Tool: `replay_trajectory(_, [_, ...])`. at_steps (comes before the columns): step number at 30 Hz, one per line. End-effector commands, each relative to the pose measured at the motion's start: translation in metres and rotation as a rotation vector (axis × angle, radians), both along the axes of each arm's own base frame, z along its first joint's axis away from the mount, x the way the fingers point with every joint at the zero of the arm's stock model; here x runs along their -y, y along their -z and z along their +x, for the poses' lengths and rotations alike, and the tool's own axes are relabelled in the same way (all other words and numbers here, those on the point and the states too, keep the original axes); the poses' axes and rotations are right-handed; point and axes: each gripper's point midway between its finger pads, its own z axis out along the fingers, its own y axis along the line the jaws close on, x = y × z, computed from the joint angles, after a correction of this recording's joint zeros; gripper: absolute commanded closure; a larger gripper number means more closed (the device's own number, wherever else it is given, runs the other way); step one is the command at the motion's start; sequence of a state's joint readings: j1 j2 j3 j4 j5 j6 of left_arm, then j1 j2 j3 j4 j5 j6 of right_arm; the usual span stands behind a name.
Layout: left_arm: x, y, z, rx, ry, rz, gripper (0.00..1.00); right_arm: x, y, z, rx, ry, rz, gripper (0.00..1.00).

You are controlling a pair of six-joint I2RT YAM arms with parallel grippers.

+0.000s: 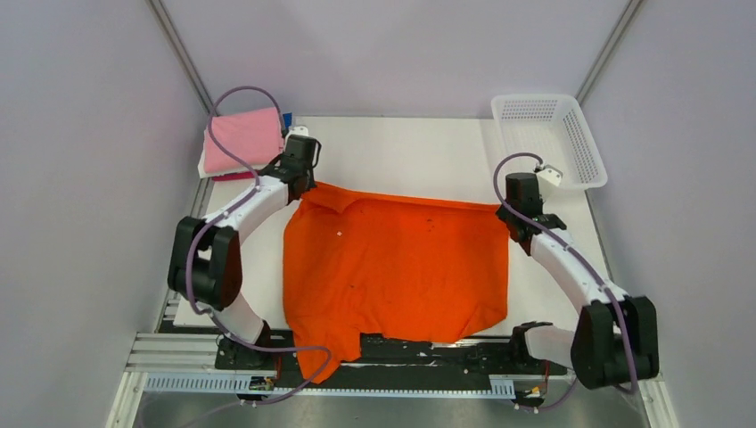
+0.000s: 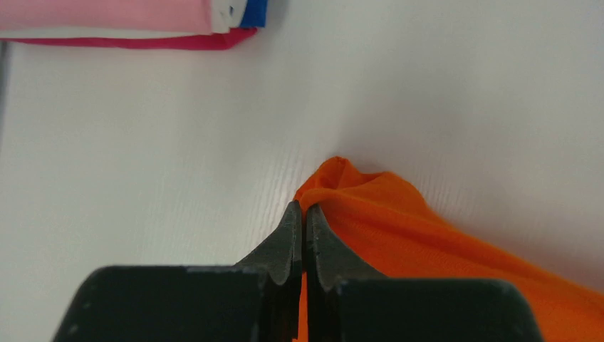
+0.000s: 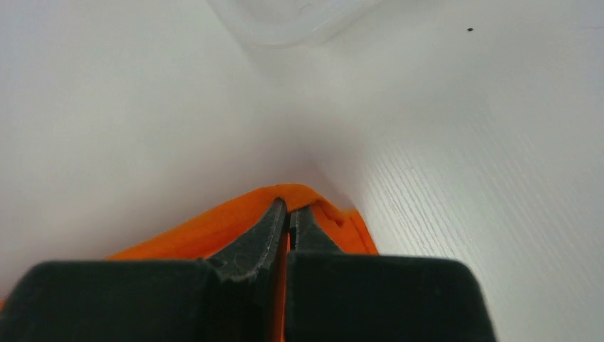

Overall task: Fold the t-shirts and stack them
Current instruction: Flatten out the tshirt

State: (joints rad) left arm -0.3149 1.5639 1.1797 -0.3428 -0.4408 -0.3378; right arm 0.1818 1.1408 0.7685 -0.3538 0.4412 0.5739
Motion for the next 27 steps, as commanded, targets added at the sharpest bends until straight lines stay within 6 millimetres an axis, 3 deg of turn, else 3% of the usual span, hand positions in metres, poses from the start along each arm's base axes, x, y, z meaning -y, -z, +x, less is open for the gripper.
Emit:
replay_trajectory(1, [0.016,-0.004,0.050,0.088,0.010,-0.075,1.00,0.010,-0.007,0.051,0.099,0.033,0.010,1.00])
replay_trajectory(5, [0.023,0.011,0.071,0.048,0.020,-0.064,1.00,0.008,0.006,0.072,0.072,0.010,0.008,1.00])
replay_trajectory(10, [0.028,0.009,0.082,0.034,0.005,-0.083,1.00,0.010,0.005,0.085,0.067,0.013,-0.005,1.00])
replay_trajectory(13, [0.020,-0.003,0.078,0.046,-0.052,-0.084,1.00,0.010,-0.011,0.082,0.091,0.013,-0.001,1.00])
replay_trajectory(16, [0.010,-0.020,0.062,0.059,-0.107,-0.089,1.00,0.011,-0.041,0.069,0.139,0.002,-0.003,1.00])
replay_trajectory(17, [0.007,-0.040,0.056,0.103,-0.113,-0.104,1.00,0.011,-0.053,0.064,0.162,-0.010,-0.003,1.00])
replay_trajectory(18, [0.005,-0.046,0.051,0.120,-0.116,-0.112,1.00,0.010,-0.069,0.059,0.192,-0.024,-0.005,1.00])
replay_trajectory(22, [0.001,-0.134,0.027,0.318,-0.084,-0.176,1.00,0.008,-0.153,0.034,0.379,-0.066,-0.006,1.00])
replay_trajectory(24, [-0.002,-0.195,0.002,0.451,-0.047,-0.230,1.00,0.006,-0.196,0.015,0.493,-0.092,0.009,1.00])
replay_trajectory(25, [-0.004,-0.212,-0.007,0.489,-0.036,-0.240,1.00,0.005,-0.218,0.003,0.553,-0.106,0.015,1.00])
replay_trajectory(26, [-0.008,-0.241,-0.025,0.560,-0.024,-0.266,1.00,0.004,-0.237,-0.009,0.604,-0.114,0.023,1.00])
replay_trajectory(27, [-0.010,-0.253,-0.034,0.593,-0.017,-0.273,1.00,0.003,-0.255,-0.023,0.649,-0.129,0.031,1.00])
